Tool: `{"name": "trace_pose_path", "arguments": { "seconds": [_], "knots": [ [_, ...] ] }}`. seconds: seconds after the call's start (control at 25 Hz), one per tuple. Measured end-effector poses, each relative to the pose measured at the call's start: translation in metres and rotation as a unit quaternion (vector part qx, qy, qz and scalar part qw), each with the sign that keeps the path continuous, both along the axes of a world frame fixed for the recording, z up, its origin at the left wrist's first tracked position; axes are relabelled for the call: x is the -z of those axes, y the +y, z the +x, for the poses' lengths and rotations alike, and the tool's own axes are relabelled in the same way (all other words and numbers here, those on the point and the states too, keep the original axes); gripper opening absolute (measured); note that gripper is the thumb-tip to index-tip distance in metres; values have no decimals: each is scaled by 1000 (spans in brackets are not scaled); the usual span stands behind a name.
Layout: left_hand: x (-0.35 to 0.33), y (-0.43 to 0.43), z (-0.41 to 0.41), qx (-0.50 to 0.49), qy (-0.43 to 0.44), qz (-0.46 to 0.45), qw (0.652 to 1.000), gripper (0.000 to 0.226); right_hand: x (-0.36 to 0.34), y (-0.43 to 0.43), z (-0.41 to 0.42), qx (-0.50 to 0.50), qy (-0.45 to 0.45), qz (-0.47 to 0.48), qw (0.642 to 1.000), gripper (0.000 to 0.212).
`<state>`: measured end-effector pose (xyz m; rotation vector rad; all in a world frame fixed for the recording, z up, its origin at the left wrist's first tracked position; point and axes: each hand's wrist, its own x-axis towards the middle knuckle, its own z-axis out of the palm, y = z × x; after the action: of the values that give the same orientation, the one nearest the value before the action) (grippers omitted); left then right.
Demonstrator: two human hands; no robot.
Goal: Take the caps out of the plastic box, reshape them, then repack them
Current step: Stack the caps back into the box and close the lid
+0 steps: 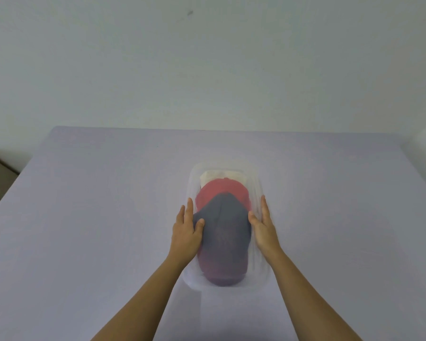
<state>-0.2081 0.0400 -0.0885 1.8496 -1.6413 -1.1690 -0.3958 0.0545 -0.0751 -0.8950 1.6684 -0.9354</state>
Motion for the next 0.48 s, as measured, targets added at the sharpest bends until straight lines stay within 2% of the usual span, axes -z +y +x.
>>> {"name": "trace_pose_path", "arguments": {
  "seconds": [0.16,0.48],
  "knots": [
    [2,-3,-2,10,-40,0,999,61,1,-3,0,1,12,13,1000,59],
    [6,-8,-3,15,-60,-8,998,63,12,-11,-1,-35,112,12,993,54]
  ]
}}
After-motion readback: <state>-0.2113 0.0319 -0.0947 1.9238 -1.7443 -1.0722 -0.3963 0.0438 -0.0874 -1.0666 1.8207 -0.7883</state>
